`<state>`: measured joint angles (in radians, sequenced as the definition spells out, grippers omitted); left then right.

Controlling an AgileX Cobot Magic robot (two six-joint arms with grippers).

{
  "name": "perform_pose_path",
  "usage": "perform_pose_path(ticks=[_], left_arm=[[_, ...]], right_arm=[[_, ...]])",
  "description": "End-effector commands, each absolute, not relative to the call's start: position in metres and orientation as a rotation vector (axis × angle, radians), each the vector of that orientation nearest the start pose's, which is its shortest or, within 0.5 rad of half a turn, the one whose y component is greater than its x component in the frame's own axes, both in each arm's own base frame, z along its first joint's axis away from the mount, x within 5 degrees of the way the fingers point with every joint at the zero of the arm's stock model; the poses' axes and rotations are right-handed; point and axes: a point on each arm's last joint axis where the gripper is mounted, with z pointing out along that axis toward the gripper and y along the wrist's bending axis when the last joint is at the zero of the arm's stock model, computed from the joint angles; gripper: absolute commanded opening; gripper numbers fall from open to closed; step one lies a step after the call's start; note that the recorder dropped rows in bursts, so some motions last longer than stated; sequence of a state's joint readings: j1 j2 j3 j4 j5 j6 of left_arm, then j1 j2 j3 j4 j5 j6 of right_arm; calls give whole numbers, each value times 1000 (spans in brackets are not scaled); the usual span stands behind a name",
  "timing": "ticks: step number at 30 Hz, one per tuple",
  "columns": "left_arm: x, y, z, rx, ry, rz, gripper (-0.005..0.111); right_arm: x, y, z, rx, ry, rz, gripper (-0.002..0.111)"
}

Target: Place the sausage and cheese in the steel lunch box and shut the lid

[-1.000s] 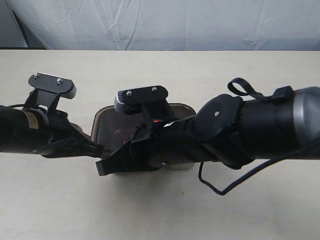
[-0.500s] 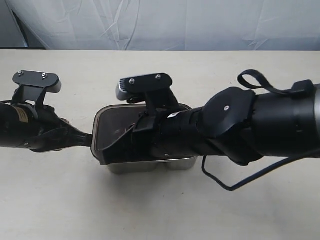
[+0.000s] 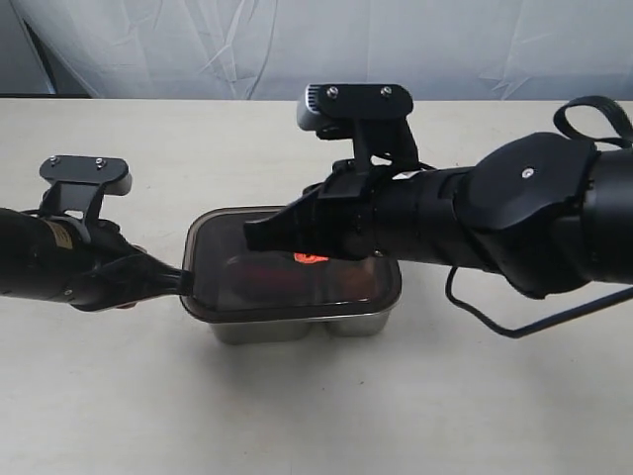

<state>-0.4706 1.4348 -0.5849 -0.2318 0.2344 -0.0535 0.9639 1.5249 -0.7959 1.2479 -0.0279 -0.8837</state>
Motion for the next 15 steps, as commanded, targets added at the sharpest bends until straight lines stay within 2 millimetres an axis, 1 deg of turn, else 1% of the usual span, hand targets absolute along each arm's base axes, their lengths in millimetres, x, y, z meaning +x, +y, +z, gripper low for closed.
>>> perform_pose_path(ticks=[1, 7, 12, 15], left_arm=[[213, -128, 175, 329, 2575, -372, 0], [214, -128, 172, 331, 2581, -367, 0], [214, -128, 172, 331, 2581, -367, 0], [214, -128, 172, 331, 2581, -367, 0]], right_arm=[[178, 244, 207, -657, 2231, 636, -1], [173, 235, 195, -648, 2279, 607, -1], [174, 233, 193, -627, 2278, 585, -1], [179, 230, 195, -564, 2260, 548, -1]])
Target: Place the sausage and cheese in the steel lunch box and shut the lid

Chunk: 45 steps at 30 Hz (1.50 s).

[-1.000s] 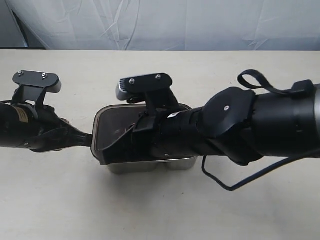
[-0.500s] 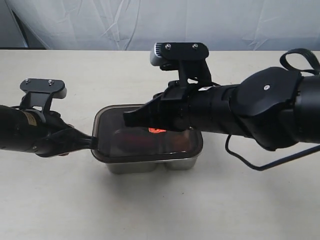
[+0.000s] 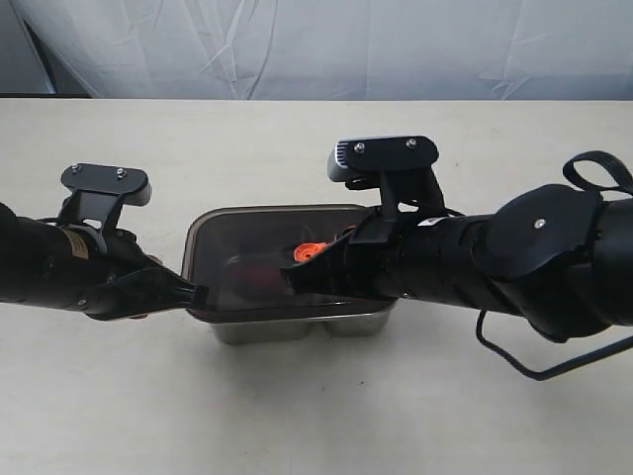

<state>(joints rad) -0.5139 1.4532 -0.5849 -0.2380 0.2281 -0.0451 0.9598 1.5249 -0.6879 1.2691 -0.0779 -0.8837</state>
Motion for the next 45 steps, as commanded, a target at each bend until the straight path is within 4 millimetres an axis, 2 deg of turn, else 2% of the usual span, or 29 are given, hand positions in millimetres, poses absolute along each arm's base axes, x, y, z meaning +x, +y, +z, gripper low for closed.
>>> perform_pose_path(ticks=[1, 8, 14, 17, 21, 38, 41, 45], left_arm=[[214, -128, 172, 332, 2583, -366, 0], [217, -130, 174, 333, 2568, -370, 0], [220, -132, 179, 327, 2555, -379, 0], [220, -132, 177, 328, 2561, -376, 0], [220, -132, 171, 333, 2595, -365, 0], [221, -132, 168, 339, 2604, -359, 0], [221, -132, 172, 346, 2582, -360, 0], [219, -130, 182, 376, 2533, -356, 0]], right_arm=[[180, 229, 196, -549, 2252, 536, -1], [187, 221, 205, -456, 2196, 449, -1], [192, 204, 201, -373, 2247, 215, -1], [195, 195, 201, -386, 2226, 75, -1], [196, 191, 202, -362, 2209, 10, -1], [198, 187, 203, -337, 2197, -38, -1], [196, 192, 202, -376, 2212, 20, -1], [190, 205, 198, -480, 2245, 195, -1]])
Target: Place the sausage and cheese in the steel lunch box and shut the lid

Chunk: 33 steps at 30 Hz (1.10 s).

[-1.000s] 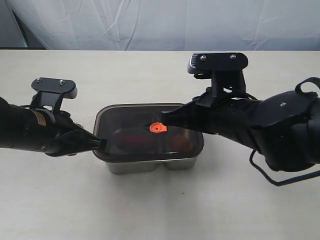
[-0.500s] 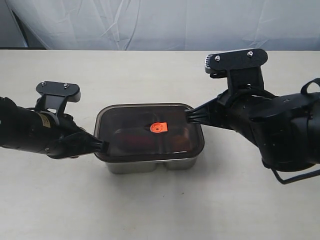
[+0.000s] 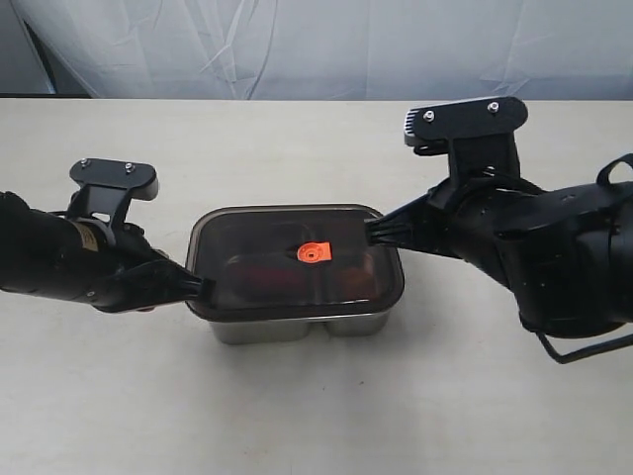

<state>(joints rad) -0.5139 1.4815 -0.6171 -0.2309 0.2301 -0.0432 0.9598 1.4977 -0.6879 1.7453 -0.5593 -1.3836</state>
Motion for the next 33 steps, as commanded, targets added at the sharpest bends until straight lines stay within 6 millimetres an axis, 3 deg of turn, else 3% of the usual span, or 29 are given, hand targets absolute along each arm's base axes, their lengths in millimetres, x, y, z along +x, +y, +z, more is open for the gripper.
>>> perform_pose_path(ticks=[1, 8, 12, 17, 20, 33], left_arm=[[220, -129, 185, 373, 2522, -355, 0], [239, -133, 211, 333, 2412, -380, 0], [241, -134, 216, 344, 2431, -382, 0], [242, -141, 200, 359, 2501, -379, 0], [238, -156, 192, 447, 2497, -394, 0], [242, -168, 171, 496, 2537, -383, 0]], right_arm=[[189, 206, 198, -490, 2248, 214, -1], [189, 206, 198, -489, 2251, 216, -1], [201, 200, 196, -470, 2290, 353, -1], [212, 193, 197, -451, 2317, 529, -1], [212, 194, 196, -457, 2320, 538, -1], [221, 214, 149, -530, 2472, 574, -1]])
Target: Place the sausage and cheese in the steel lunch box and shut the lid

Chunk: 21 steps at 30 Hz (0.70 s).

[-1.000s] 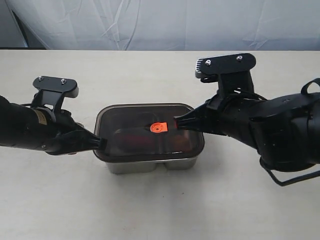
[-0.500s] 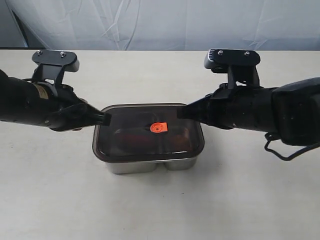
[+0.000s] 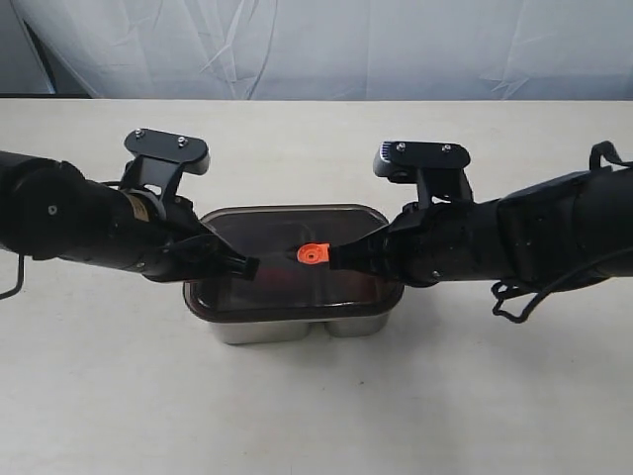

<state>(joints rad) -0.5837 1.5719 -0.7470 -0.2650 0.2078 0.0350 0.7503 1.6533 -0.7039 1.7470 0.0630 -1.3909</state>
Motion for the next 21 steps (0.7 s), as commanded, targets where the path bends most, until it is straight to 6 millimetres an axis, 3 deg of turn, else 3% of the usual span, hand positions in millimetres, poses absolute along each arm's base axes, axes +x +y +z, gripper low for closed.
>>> perform_pose_path(ticks=[1, 14, 21], left_arm=[[242, -169, 167, 499, 2551, -378, 0], [243, -170, 137, 494, 2676, -347, 0], [242, -170, 133, 498, 2706, -340, 0]], right_arm=[[221, 214, 146, -531, 2482, 569, -1], [222, 215, 129, -514, 2543, 547, -1], [221, 216, 124, -492, 2568, 568, -1]])
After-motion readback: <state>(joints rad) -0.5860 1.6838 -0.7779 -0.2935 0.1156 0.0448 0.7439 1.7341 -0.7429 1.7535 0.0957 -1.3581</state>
